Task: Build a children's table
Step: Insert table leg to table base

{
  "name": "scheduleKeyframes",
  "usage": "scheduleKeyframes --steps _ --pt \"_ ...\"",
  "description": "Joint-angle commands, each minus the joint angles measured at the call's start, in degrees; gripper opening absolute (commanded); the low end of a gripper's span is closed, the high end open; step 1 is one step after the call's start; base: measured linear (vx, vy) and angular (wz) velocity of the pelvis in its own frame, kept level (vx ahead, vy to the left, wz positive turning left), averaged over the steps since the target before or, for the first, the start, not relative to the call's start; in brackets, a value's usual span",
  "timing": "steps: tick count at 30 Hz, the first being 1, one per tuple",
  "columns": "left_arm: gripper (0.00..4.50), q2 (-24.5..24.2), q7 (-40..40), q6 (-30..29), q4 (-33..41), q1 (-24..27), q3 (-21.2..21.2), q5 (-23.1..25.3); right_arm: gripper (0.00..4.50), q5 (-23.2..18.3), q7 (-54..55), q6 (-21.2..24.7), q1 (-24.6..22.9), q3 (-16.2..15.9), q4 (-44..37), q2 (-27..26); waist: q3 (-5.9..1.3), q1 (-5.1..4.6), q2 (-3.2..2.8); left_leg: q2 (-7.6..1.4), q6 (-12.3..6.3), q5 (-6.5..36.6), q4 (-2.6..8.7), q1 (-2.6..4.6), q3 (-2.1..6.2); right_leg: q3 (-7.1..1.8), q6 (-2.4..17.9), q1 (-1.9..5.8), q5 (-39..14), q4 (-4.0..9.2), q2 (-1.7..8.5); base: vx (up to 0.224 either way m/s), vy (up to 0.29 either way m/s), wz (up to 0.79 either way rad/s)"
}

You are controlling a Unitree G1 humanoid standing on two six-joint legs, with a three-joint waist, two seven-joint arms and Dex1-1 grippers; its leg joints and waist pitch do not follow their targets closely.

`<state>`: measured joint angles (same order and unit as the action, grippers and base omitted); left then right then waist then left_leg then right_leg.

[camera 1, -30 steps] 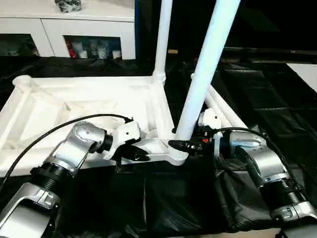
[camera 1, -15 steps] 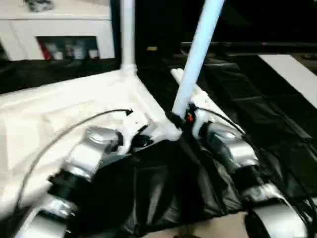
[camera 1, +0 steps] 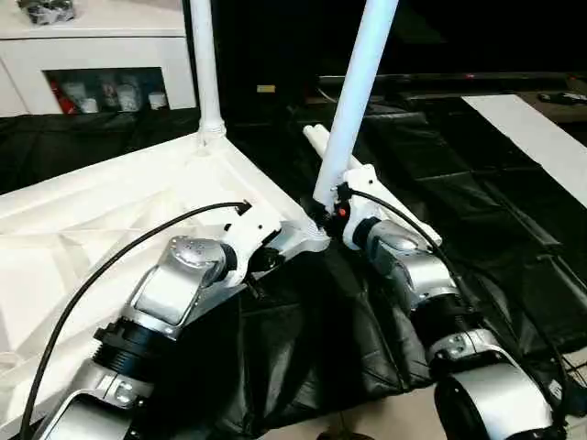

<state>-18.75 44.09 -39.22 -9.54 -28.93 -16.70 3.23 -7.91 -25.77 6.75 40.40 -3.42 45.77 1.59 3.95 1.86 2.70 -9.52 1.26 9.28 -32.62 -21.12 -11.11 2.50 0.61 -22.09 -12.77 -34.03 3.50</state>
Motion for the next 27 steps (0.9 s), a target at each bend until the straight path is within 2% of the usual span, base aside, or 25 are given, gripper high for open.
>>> scheduleKeyframes --steps 1,2,4,5,7,9,10,11,12,13,14,15,16,17,18,19,20,21,24,26,27 --pt "0.00 0.6 2.6 3.1 4.2 -0.3 -1.2 -1.9 2.61 0.5 -1.4 2.6 -2.6 -1.5 4.8 -0.8 -2.50 0.11 -1.00 -4.12 4.75 29.3 4.99 1.62 2.98 -3.00 8.1 -0.09 -25.4 5.57 5.64 0.000 0.000 0.00" --pt "0.00 0.0 3.5 4.3 4.1 -0.3 -1.0 -2.3 2.76 0.2 -2.6 2.3 -2.8 -1.6 4.0 -0.5 -2.70 0.28 -0.81 -4.15 4.41 27.9 4.94 1.61 2.86 -3.05 8.5 0.05 -23.2 5.34 5.56 0.000 0.000 0.00" --pt "0.00 -0.6 4.3 5.5 3.9 -0.3 -0.9 -2.5 2.86 -0.1 -3.9 2.0 -3.0 -1.7 3.0 -0.2 -2.78 0.36 -0.92 -4.14 3.94 25.5 4.92 1.39 2.50 -3.17 9.6 0.19 -18.9 4.90 5.36 0.000 0.000 0.00" --pt "0.00 -2.3 6.8 8.5 3.1 -0.1 -0.6 -3.2 2.94 -0.7 -7.9 1.9 -3.8 -2.0 -0.1 0.9 -2.87 0.69 -0.66 -4.13 3.22 24.0 4.77 1.47 2.26 -3.20 9.9 0.29 -17.3 4.87 5.35 0.000 0.000 0.00" --pt "0.00 -3.2 8.5 10.3 2.7 -0.1 -0.3 -3.9 3.02 -0.9 -10.6 1.7 -4.6 -2.7 -2.2 2.0 -3.07 1.14 -0.72 -4.24 2.30 20.8 4.65 1.34 1.93 -3.29 10.4 0.67 -13.5 4.53 5.25 0.000 0.000 0.00" --pt "0.00 -4.0 10.3 11.7 2.4 -0.1 -0.2 -4.5 3.30 -0.8 -13.0 1.1 -5.3 -3.5 -4.0 3.2 -3.27 1.44 -0.66 -4.24 1.71 18.4 4.51 1.50 1.60 -3.21 11.2 0.63 -10.9 4.17 4.98 0.000 0.000 0.00" --pt "0.00 -4.9 11.9 13.3 2.1 0.0 -0.4 -4.7 3.30 -0.8 -15.6 0.7 -6.2 -4.4 -6.0 4.4 -3.39 1.76 -0.89 -4.21 1.41 17.0 4.25 1.71 1.33 -3.30 11.7 0.54 -9.0 3.98 4.97 0.000 0.000 0.00" --pt "0.00 -5.6 13.0 14.3 1.8 0.0 -0.6 -4.9 3.42 -0.9 -17.7 0.5 -6.8 -5.0 -7.5 5.4 -3.59 2.07 -0.70 -4.11 0.56 14.4 3.93 1.52 1.13 -3.26 12.2 0.92 -5.5 3.65 4.89 0.054 -0.026 0.10" --pt "0.00 -6.6 14.5 15.6 1.3 0.0 -0.8 -5.0 3.42 -1.1 -20.5 0.4 -7.8 -5.8 -9.7 6.8 -3.75 2.23 -0.92 -4.10 0.21 12.7 3.75 1.53 1.07 -3.26 12.6 0.99 -3.0 3.30 4.85 0.058 -0.024 0.07" --pt "0.00 -7.0 15.3 16.4 1.0 0.0 -1.0 -5.0 3.42 -1.4 -21.8 0.6 -8.3 -6.1 -10.8 7.4 -4.25 2.42 -0.80 -4.01 -1.08 7.8 3.29 1.16 1.00 -3.12 13.5 1.55 3.9 2.27 4.73 0.058 -0.024 0.07" --pt "0.00 -7.7 17.8 18.3 0.2 0.1 -0.9 -5.9 3.42 -2.3 -26.2 1.3 -10.1 -7.4 -14.6 9.9 -4.58 2.92 -0.76 -3.77 -3.65 0.4 2.63 0.80 0.94 -2.80 14.6 1.89 14.4 1.20 4.27 0.052 -0.018 0.01" --pt "0.00 -7.7 18.0 18.5 0.1 0.1 -0.9 -6.0 3.42 -2.4 -26.6 1.3 -10.3 -7.5 -14.9 10.2 -4.58 2.92 -0.76 -3.77 -3.65 0.4 2.63 0.80 0.94 -2.80 14.6 1.89 14.4 1.20 4.27 0.000 0.000 0.00" --pt "0.00 -7.9 19.2 19.3 -0.2 0.1 -0.7 -6.6 3.42 -2.7 -28.6 1.7 -11.0 -8.1 -16.4 11.3 -4.42 3.29 -0.62 -3.65 -5.38 0.0 2.41 0.87 0.72 -2.76 15.5 1.71 17.0 1.07 4.17 0.000 0.000 0.00" --pt "0.00 -8.1 20.3 19.3 -0.4 0.1 -0.6 -7.1 3.42 -2.9 -30.8 1.8 -11.9 -9.0 -17.9 12.6 -4.42 3.29 -0.62 -3.65 -5.38 0.0 2.41 0.87 0.72 -2.76 15.5 1.71 17.0 1.07 4.17 0.000 0.000 0.00" --pt "0.00 -8.3 21.0 19.8 -0.6 0.1 -0.7 -7.3 3.42 -2.9 -31.8 1.9 -12.3 -9.3 -18.6 13.2 -4.23 3.40 -0.91 -3.94 -5.18 3.0 2.61 0.73 0.81 -2.76 15.7 1.83 12.8 1.41 4.60 0.000 0.000 0.00" --pt "0.00 -8.5 21.9 20.3 -0.9 0.1 -0.8 -7.6 3.42 -2.9 -33.0 2.0 -12.8 -9.7 -19.5 13.9 -4.17 3.46 -0.78 -3.99 -4.86 3.8 2.71 0.66 0.92 -2.65 15.6 2.00 11.1 1.54 4.56 0.000 0.000 0.00" --pt "0.00 -8.7 22.4 20.7 -1.1 0.1 -0.9 -7.8 3.42 -2.9 -33.7 2.2 -13.1 -9.9 -20.0 14.3 -3.95 3.33 -0.82 -4.24 -3.48 6.6 2.97 0.68 1.00 -2.64 15.4 1.88 5.6 1.89 4.75 0.000 0.000 0.00" --pt "0.00 -9.2 25.0 22.3 -2.1 0.0 -1.2 -8.5 3.42 -2.9 -36.9 2.9 -14.3 -11.0 -22.0 16.0 -3.95 3.33 -0.82 -4.24 -3.48 6.6 2.97 0.68 1.00 -2.64 15.4 1.88 5.6 1.89 4.75 0.000 0.000 0.00" --pt "0.00 -9.5 27.4 23.7 -3.6 -0.1 -1.4 -9.1 3.42 -3.1 -39.6 3.7 -15.2 -12.1 -23.7 17.6 -3.41 3.42 -0.98 -4.42 -1.00 12.1 3.41 0.99 1.02 -2.69 14.1 1.55 -4.5 2.88 4.76 0.000 0.000 0.00" --pt "0.00 -9.4 28.4 24.3 -4.7 -0.3 -1.4 -9.3 3.42 -2.9 -41.0 4.2 -15.4 -12.9 -24.5 18.3 -3.19 3.36 -1.22 -4.43 0.44 14.7 3.63 1.09 1.13 -2.78 13.3 1.34 -8.3 3.25 4.84 0.000 0.000 0.00" --pt "0.00 -9.4 28.6 24.5 -5.1 -0.4 -1.4 -9.3 3.42 -2.8 -41.5 4.3 -15.4 -13.1 -24.7 18.6 -3.12 3.35 -1.14 -4.44 1.18 16.2 3.70 1.22 1.25 -2.87 12.9 1.21 -10.8 3.45 5.02 0.000 0.000 0.00"
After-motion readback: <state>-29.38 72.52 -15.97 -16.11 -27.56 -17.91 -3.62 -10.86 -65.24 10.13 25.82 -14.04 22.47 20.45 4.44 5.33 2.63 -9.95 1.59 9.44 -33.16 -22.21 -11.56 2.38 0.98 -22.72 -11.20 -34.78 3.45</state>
